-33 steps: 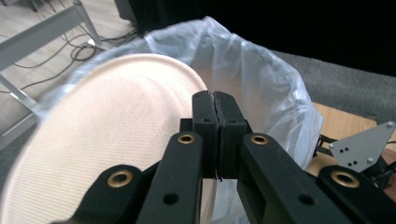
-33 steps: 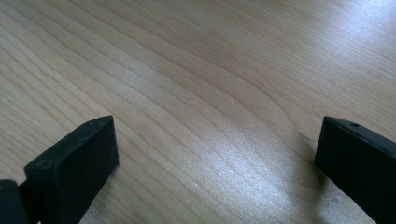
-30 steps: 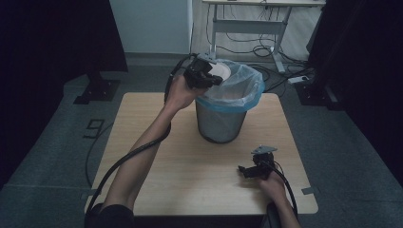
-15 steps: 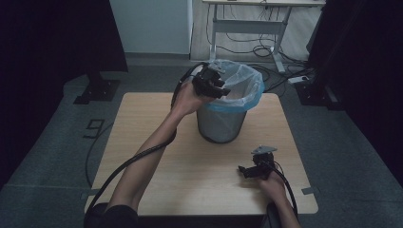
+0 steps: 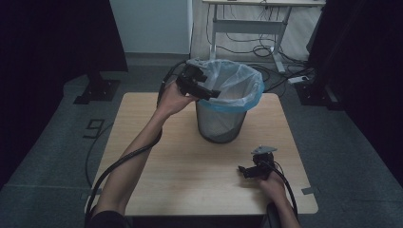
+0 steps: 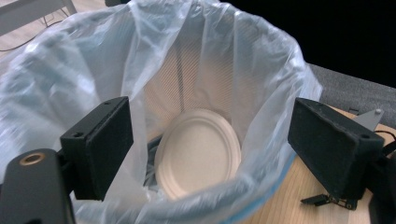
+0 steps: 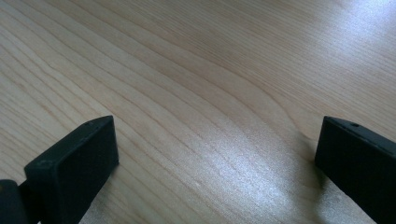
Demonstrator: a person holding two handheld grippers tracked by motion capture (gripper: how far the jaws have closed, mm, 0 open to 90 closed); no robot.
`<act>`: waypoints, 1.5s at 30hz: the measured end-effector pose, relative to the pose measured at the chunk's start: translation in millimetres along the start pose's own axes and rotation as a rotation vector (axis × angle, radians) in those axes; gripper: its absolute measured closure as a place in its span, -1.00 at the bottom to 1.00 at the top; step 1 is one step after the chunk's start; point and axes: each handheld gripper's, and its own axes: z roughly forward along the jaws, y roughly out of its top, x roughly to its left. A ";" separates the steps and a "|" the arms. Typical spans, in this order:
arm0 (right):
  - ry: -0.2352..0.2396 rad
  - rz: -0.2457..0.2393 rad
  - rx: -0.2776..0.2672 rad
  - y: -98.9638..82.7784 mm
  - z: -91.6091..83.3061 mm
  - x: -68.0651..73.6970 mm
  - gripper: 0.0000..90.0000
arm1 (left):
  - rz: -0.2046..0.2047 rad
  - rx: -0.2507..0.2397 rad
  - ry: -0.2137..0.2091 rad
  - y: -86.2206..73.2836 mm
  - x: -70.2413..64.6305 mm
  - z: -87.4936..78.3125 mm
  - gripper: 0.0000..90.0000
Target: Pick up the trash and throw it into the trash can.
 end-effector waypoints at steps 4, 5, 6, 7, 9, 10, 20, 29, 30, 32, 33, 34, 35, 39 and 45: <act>0.000 0.000 0.000 0.0 0.0 0.0 -1.00 | -0.001 -0.007 0.022 -8.7 4.1 -8.6 -0.81; 0.000 0.000 0.000 0.0 0.0 0.0 -1.00 | 0.006 -0.003 0.030 -10.8 4.9 -10.6 -0.85; 0.000 0.000 0.000 0.0 0.0 0.0 -1.00 | 0.010 -0.001 0.035 -13.1 5.7 -12.1 -0.89; 0.000 0.001 0.001 0.0 0.0 0.1 -1.00 | 0.013 0.001 0.041 -15.4 6.5 -13.7 -0.93; 0.000 0.000 0.000 0.0 0.0 0.0 -1.00 | 0.010 0.002 0.048 -20.2 8.2 -17.1 -1.00; 0.000 -0.001 0.000 0.0 0.0 0.0 -1.00 | 0.007 -0.001 0.047 -22.6 9.2 -19.0 -1.00; 0.000 0.001 0.000 0.0 0.0 0.1 -1.00 | -0.020 -0.018 0.037 -46.8 15.5 -35.5 -1.00; -0.002 -0.001 0.001 -0.1 -0.1 0.0 -1.00 | -0.019 -0.012 0.063 -73.6 19.4 -48.0 -1.00; -0.004 -0.002 -0.001 -0.2 0.0 0.1 -1.00 | -0.023 -0.013 0.065 -76.6 20.0 -49.3 -1.00; -0.001 0.000 0.000 -0.1 -0.1 0.1 -1.00 | -0.025 -0.011 0.071 -82.5 21.5 -51.9 -1.00; -0.001 0.000 0.000 -0.1 -0.1 0.2 -1.00 | -0.027 -0.014 0.074 -84.8 22.0 -52.7 -1.00; -0.002 0.000 0.000 -0.1 -0.1 0.2 -1.00 | -0.032 -0.014 0.076 -88.5 23.0 -54.4 -1.00; -0.003 0.001 0.000 -0.1 -0.2 0.2 -1.00 | -0.035 -0.014 0.076 -91.4 23.7 -55.7 -1.00; -0.003 0.000 0.000 -0.1 -0.2 0.2 -1.00 | -0.044 -0.017 0.083 -102.4 25.8 -60.2 -1.00; -0.005 0.002 -0.001 -0.2 -0.1 0.5 -1.00 | -0.056 -0.022 0.094 -116.8 27.4 -66.4 -1.00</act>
